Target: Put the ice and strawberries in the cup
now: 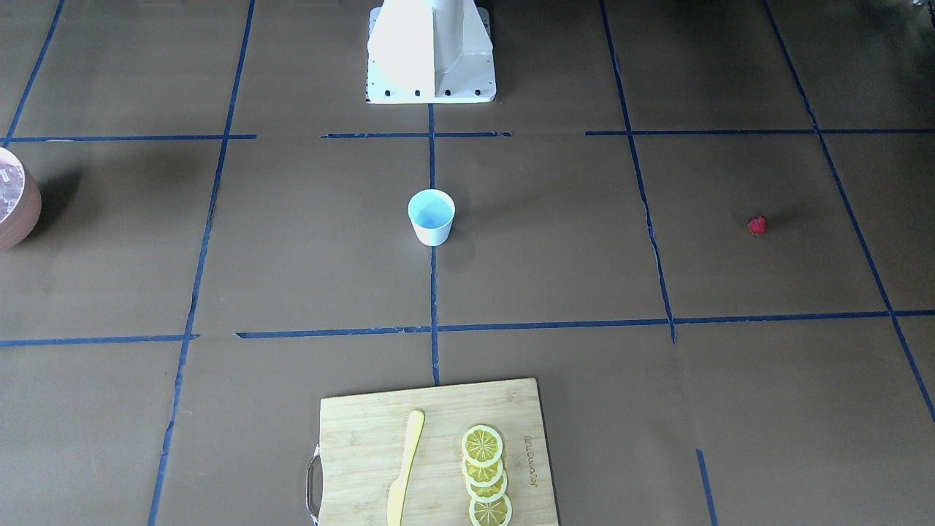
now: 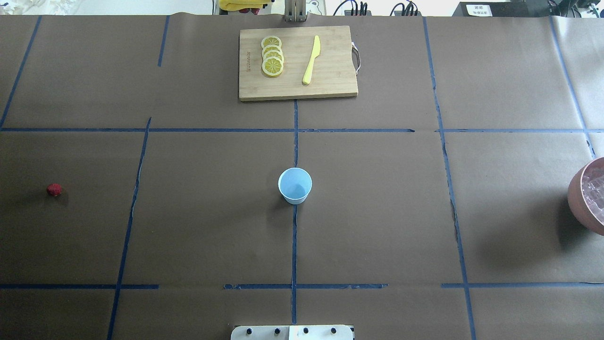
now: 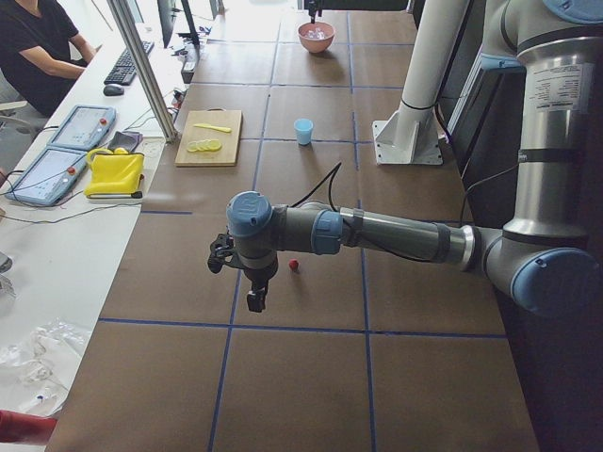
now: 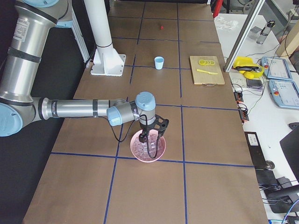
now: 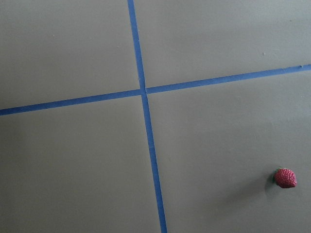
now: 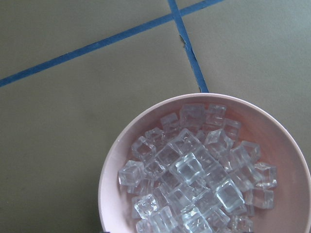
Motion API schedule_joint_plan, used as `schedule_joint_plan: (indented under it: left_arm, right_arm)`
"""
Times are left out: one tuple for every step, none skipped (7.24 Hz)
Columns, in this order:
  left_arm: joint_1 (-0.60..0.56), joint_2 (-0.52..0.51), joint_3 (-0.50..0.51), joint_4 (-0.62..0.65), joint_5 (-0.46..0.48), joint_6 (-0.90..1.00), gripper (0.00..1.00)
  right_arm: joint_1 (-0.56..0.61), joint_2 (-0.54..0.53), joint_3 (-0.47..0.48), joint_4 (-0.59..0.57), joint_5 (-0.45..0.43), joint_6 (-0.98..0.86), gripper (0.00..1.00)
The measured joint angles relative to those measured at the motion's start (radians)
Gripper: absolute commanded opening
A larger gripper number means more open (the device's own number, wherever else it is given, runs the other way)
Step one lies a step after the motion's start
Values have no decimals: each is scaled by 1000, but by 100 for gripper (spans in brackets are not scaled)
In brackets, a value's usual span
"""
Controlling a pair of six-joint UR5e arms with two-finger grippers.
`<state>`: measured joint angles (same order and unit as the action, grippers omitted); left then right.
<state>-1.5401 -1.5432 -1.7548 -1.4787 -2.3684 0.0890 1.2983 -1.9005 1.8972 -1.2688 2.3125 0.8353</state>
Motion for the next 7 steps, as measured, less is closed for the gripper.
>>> schedule_joint_plan:
  left_arm:
    - [0,0,-5,0,0,0,100]
    - [0,0,-10,0,0,0,100]
    - [0,0,-16,0,0,0,100]
    - [0,1,-20,0,0,0,100]
    - [0,5,-23,0,0,-1,100]
    - [0,10,-27,0,-1,0,100]
    - [0,15,-32,0,-1,0,100]
  right_arm:
    - [-18,-2,-14,2,-1,18,90]
    - [-36,-3,-22,3,0,29,90]
    - [-49,-7,-27,4,2,43,90]
    - [-59,-15,-31,8,0,52,91]
    - [-67,-22,-37,23,0,55,91]
    - [-77,-28,-47,45,-1,62,91]
    - [-87,-31,-55,61,-3,73,90]
